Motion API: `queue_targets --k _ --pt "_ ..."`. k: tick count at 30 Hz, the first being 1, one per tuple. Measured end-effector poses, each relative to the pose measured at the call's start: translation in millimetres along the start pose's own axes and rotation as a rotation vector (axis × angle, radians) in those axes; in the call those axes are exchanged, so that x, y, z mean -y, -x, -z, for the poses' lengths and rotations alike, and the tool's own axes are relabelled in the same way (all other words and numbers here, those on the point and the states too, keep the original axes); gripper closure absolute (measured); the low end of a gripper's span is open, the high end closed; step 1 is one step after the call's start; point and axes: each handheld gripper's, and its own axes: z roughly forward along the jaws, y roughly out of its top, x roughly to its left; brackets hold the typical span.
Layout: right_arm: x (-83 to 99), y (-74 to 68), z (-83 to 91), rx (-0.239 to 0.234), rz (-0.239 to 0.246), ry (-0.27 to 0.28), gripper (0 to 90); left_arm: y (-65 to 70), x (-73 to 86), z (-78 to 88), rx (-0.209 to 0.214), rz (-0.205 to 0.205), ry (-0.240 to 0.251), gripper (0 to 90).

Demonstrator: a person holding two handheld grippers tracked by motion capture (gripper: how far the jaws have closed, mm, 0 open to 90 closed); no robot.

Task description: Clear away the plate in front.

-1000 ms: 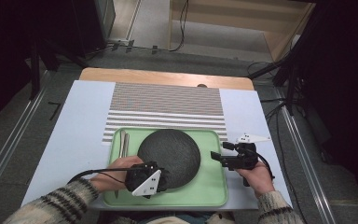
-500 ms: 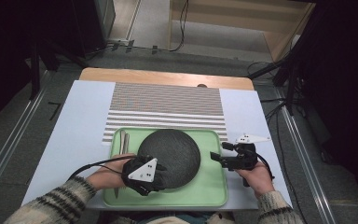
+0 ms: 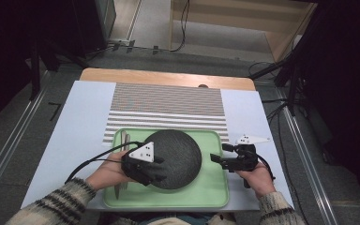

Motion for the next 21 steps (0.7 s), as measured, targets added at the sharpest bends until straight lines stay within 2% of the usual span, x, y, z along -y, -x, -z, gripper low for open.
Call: queue_targets --k 5,9,14,21 --pt "0.2 -1.3 -0.8 -0.004 0.009 0.000 20.9 -10.7 -1.9 0.7 -0.047 0.133 -0.007 38.6" --pt "0.2 -2.7 -1.0 -0.010 0.008 -0.004 20.9 -17.8 -2.2 2.0 -0.086 0.215 -0.016 38.5" --pt "0.0 -3.9 -2.6 -0.022 0.018 -0.004 20.9 -25.6 -2.5 8.6 -0.123 0.269 -0.015 34.7" --pt "-0.1 -5.2 -3.1 -0.030 0.028 -0.010 20.9 -35.8 1.5 21.7 -0.173 0.377 0.035 34.0"
